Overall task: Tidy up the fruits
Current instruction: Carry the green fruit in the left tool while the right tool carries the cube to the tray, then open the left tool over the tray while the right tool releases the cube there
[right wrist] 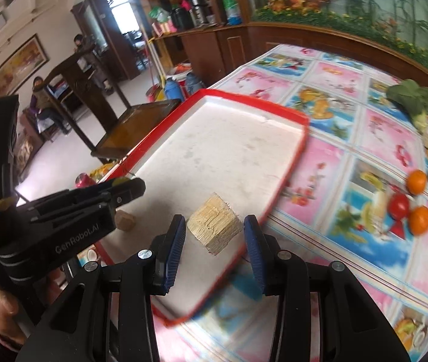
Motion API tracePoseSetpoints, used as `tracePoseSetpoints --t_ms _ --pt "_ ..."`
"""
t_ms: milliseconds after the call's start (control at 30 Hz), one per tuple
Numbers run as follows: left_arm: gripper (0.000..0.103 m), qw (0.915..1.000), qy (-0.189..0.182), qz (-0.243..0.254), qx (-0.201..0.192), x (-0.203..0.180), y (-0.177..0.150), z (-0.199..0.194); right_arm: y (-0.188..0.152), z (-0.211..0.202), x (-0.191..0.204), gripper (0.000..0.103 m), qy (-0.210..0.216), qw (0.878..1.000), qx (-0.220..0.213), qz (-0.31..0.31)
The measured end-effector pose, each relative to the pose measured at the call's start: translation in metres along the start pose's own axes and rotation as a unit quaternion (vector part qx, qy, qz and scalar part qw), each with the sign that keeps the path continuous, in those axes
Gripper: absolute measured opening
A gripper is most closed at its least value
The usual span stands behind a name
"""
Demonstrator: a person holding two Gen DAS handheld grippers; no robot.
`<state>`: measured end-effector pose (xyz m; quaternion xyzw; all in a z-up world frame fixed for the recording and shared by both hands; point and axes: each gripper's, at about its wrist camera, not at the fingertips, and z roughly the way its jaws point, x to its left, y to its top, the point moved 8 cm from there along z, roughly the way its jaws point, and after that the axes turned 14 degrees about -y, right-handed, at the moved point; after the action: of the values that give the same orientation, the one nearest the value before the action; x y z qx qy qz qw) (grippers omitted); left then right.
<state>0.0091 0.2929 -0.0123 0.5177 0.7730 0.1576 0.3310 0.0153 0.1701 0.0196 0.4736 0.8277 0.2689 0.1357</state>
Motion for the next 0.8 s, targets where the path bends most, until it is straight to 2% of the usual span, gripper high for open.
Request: tracePoseSetpoints --t_ms 167,433,800 --pt "0.03 0.9997 0.016 -0.016 0.006 0.023 0.005 0.012 0.004 0.024 0.017 0.039 0.005 1.0 0.011 -0.016" --pt "0.03 0.9993 0.023 -0.017 0.023 0.033 0.001 0.027 -0.003 0.051 0.034 0.039 0.008 0.999 0.041 -0.033" --pt "0.031 0.9983 0.038 -0.019 0.04 0.041 -0.007 0.035 -0.012 0.058 0.037 0.042 0.009 0.998 0.05 -0.037"
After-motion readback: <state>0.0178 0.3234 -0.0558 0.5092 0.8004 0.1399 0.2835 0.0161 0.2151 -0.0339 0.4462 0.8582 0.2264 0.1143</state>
